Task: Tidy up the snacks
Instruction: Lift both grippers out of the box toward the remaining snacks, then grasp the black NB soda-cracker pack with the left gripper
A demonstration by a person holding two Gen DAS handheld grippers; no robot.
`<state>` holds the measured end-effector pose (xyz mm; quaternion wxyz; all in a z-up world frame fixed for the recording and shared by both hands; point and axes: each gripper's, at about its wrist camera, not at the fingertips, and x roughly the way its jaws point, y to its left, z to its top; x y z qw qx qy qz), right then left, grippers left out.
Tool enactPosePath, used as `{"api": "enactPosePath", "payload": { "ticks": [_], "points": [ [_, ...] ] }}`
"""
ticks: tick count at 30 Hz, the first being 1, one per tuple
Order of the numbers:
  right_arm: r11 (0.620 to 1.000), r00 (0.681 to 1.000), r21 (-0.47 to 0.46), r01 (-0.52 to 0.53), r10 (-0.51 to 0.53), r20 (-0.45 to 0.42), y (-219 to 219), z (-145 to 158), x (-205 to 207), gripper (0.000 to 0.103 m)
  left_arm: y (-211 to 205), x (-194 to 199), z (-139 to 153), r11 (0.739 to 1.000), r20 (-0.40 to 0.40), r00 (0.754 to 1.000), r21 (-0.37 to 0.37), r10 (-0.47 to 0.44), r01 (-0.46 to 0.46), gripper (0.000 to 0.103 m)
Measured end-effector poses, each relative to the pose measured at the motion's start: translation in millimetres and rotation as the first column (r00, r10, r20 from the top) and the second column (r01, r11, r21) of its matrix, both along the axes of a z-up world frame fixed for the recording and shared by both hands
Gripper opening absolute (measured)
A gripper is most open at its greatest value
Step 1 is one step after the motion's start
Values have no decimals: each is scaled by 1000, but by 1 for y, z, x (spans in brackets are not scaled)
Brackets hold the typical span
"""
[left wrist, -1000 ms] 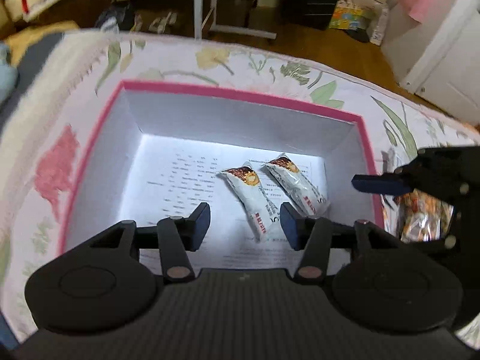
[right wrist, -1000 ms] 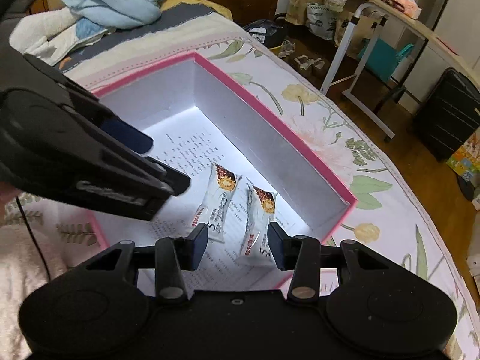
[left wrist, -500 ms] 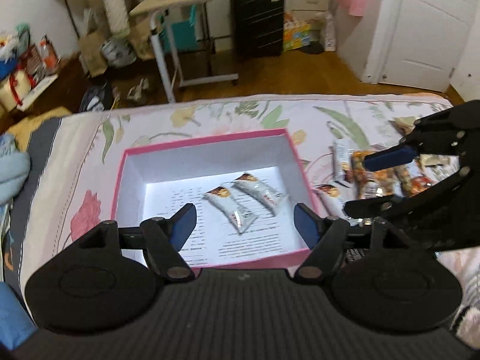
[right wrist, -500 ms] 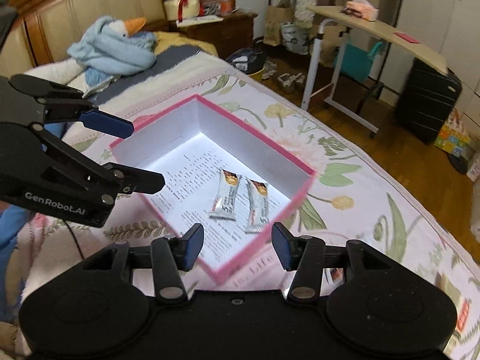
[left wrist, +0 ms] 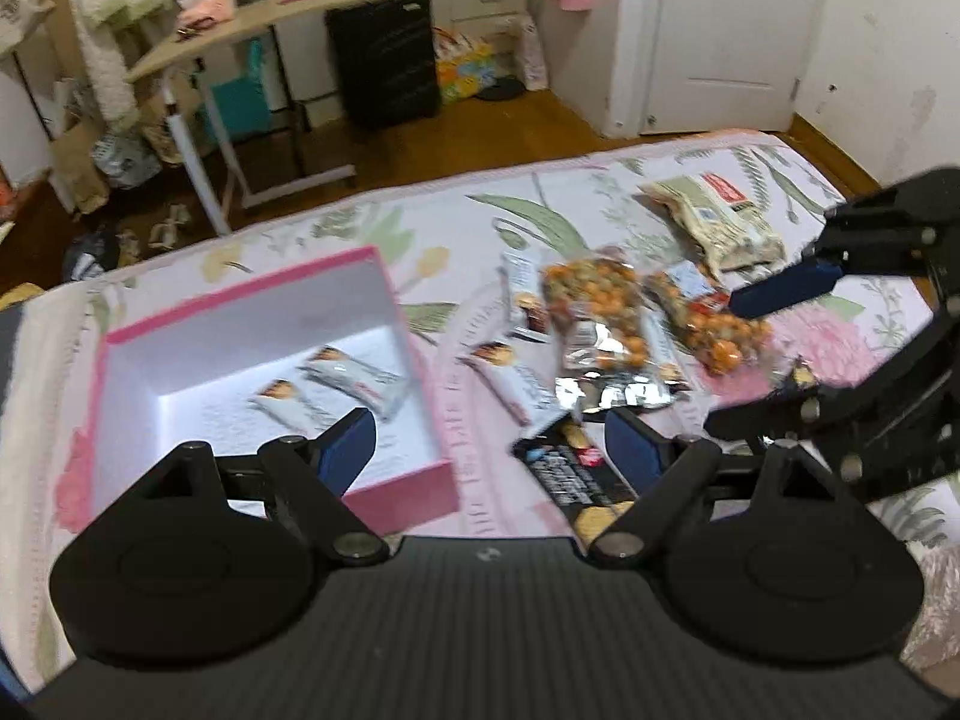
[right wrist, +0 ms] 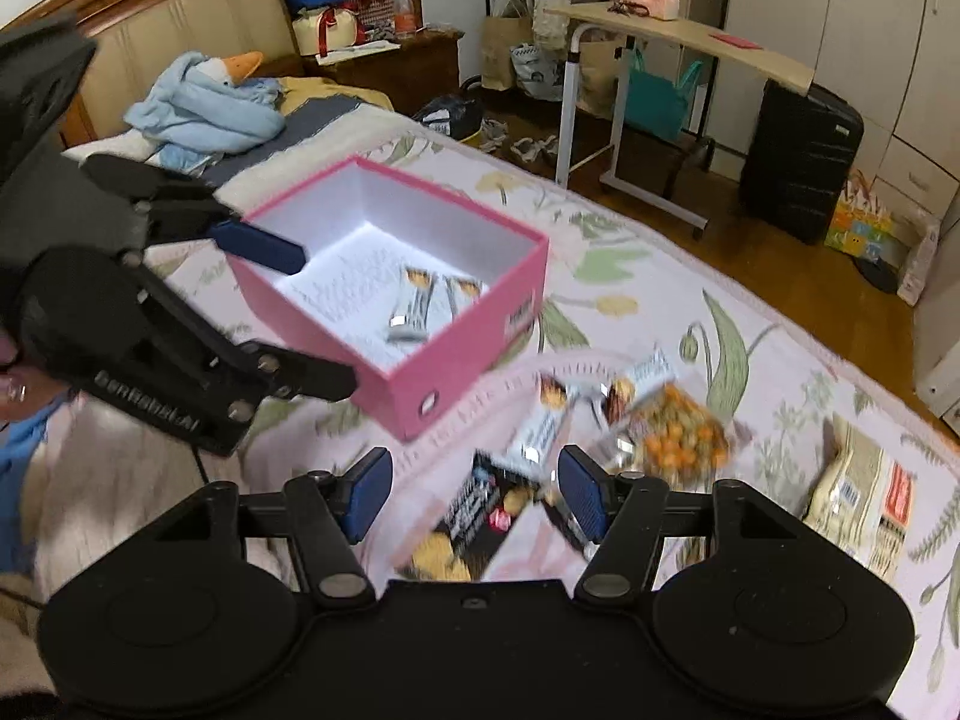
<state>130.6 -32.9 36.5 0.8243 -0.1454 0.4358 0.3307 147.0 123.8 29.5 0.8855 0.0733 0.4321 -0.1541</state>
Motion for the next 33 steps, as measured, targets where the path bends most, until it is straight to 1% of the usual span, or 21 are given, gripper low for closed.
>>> {"api": "enactPosePath", "payload": {
  "ticks": [1,2,5,7,9,10,12,15,19,21,23,25,26,30,33],
  "points": [
    [1000,1000,5,-6,6,-6,-3,-7,-1,66,-4,3,-6,1000,-23,1000,-11,-6,5,83],
    [1000,1000,4,-14,14,-13,-6,-14,-1,66,-7,8,-13,1000,-61,998,-14,2,-3,79],
    [999,999,-4,-38,38,-11,-8,-39,-2,66,-15,15,-31,999,-112,993,-23,23,-26,79],
    [999,999,7,-39,39,-28,-8,-54,0,66,-17,16,-42,998,-136,990,-45,33,-40,78],
    [1000,998,-8,-19,19,-55,-2,-71,5,66,-20,17,-53,996,-147,987,-61,60,-69,71],
    [1000,998,-15,-10,9,-57,3,-78,6,66,-20,19,-60,994,-153,985,-72,76,-88,69],
    [1000,997,-7,-14,14,-72,8,-92,8,66,-20,22,-75,986,-194,975,-107,107,-129,68],
    [1000,998,-25,-3,2,-68,13,-115,7,66,-22,26,-96,975,-244,964,-162,108,-150,64],
    [999,996,-2,32,-32,-87,10,-144,6,66,-27,28,-122,967,-250,957,-168,146,-192,59],
    [999,994,8,51,-50,-95,9,-156,6,66,-27,30,-131,965,-251,955,-166,157,-203,59],
    [998,992,1,64,-63,-107,10,-165,6,67,-27,30,-138,964,-249,954,-161,170,-213,59],
    [997,990,15,81,-78,-117,10,-171,7,72,-30,30,-147,966,-260,950,-141,174,-216,59],
    [995,989,30,93,-89,-120,10,-172,7,73,-30,30,-150,966,-265,948,-138,176,-218,59],
    [991,985,60,116,-107,-139,11,-175,5,76,-29,32,-169,957,-322,926,-139,199,-254,59],
    [992,985,54,114,-106,-135,16,-176,1,78,-25,32,-178,948,-357,912,-159,204,-274,59]
  ]
}}
